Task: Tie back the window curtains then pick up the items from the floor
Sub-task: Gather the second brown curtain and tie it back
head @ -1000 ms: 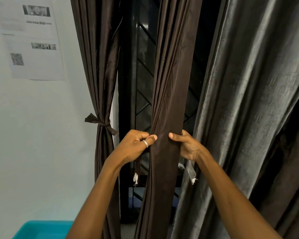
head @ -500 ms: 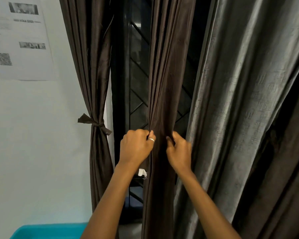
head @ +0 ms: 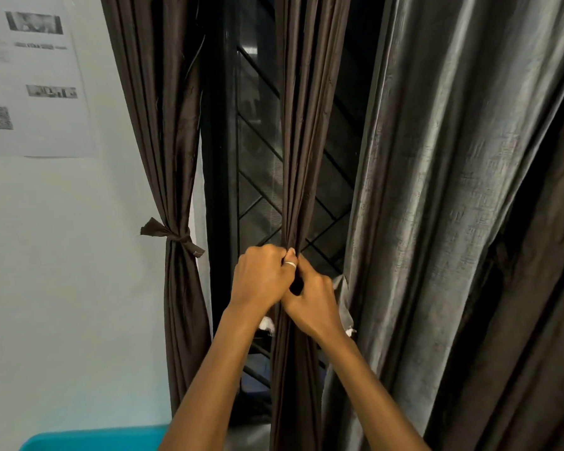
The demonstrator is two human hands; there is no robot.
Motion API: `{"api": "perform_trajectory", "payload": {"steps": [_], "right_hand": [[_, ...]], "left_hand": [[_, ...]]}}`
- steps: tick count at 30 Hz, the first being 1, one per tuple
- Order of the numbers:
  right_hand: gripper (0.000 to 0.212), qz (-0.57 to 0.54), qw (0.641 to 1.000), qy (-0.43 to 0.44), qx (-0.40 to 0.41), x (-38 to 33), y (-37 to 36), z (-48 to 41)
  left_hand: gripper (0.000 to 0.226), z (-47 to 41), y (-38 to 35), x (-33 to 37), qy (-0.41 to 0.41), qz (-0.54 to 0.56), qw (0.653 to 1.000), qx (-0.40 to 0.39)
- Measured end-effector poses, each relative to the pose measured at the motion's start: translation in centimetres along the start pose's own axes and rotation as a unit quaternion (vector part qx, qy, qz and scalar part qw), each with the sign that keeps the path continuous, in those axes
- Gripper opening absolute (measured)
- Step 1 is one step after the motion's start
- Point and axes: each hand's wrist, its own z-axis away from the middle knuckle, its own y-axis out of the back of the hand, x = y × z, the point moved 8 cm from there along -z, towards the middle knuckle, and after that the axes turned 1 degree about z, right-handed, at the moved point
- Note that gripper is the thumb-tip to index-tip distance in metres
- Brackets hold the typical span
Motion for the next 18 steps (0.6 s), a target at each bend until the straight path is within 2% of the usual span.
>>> {"api": "perform_trajectory", "payload": {"steps": [5,10,13,15,18], "right_hand": [[0.018,0.059,0.996,-0.001,0.063,0.4,0.1,0.1],[0.009,0.103,0.992,0.034,0.07,-0.6,-0.7,0.5],[0.039,0.098,0.991,0.056,0.073,-1.1,-1.0,0.6],[0.045,0.089,0.993,0.053,0.059,-1.0,-1.3,0.6],[0.019,0.069,0.995,0.061,0.026,-1.0,-1.4,0.9]], "left_hand": [[0.045,0.4,0.0,-0.1,0.005,0.013,1.0,0.003],[0.049,0.9,-1.2,-0.6,0.061,0.033,0.997,-0.018],[0.054,0.6,-1.3,-1.1,0.106,0.039,0.993,-0.022],[0.051,0.4,-1.0,-1.2,0.114,0.031,0.993,-0.009],[0.032,0.2,-0.3,-1.5,0.109,0.024,0.994,0.01]]}}
